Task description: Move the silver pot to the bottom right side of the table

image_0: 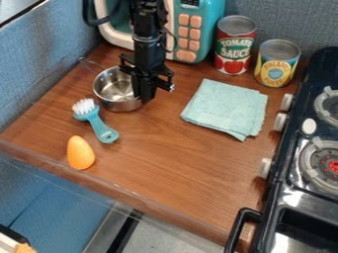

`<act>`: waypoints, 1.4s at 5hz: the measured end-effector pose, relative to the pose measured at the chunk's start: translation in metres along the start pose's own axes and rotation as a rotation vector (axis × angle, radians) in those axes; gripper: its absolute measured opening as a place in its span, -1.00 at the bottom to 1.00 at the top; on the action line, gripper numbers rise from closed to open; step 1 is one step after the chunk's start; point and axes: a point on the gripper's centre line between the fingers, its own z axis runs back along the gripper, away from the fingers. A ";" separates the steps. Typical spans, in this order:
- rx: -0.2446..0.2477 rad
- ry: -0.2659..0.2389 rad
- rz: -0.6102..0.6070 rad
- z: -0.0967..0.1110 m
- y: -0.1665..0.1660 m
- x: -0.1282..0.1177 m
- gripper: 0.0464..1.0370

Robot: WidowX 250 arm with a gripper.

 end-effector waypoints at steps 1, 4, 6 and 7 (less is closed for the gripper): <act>-0.012 -0.075 -0.083 0.028 -0.022 0.010 -0.94; -0.016 -0.171 -0.283 0.080 -0.096 -0.041 -0.96; -0.022 -0.088 -0.374 0.041 -0.135 -0.092 -0.96; -0.009 -0.069 -0.397 0.030 -0.150 -0.102 -0.96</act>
